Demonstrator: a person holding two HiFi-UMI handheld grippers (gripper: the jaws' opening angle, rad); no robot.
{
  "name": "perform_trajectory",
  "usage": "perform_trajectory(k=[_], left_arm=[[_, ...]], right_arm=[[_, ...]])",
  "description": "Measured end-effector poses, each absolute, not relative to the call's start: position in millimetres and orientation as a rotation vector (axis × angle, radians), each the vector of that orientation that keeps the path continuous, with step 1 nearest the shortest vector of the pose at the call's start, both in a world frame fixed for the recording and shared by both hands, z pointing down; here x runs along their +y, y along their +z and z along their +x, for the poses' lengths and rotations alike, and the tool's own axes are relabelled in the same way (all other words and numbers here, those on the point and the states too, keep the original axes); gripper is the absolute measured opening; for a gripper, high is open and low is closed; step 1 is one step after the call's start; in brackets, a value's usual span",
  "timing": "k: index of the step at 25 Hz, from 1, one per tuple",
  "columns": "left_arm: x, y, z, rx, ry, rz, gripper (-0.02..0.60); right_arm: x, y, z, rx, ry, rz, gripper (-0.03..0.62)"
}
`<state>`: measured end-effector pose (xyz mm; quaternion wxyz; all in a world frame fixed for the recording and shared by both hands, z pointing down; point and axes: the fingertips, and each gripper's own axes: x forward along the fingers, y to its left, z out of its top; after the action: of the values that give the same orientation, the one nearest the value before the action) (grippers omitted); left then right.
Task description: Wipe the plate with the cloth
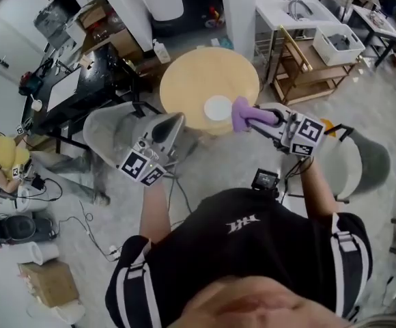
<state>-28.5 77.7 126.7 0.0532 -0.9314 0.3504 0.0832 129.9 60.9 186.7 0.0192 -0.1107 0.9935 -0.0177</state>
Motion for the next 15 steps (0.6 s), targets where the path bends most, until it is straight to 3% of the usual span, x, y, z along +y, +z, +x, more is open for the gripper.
perform_trajectory(k=[9,15], left_arm=[[129,151,55,1.035,0.279,-3.04,0.012],[157,164,85,0.998,0.142,-3.078,0.012]], right_arm=[[140,207,235,2.997,-0.262,-0.266,0.097],[157,208,241,2.943,-0.206,-0.101,0.097]])
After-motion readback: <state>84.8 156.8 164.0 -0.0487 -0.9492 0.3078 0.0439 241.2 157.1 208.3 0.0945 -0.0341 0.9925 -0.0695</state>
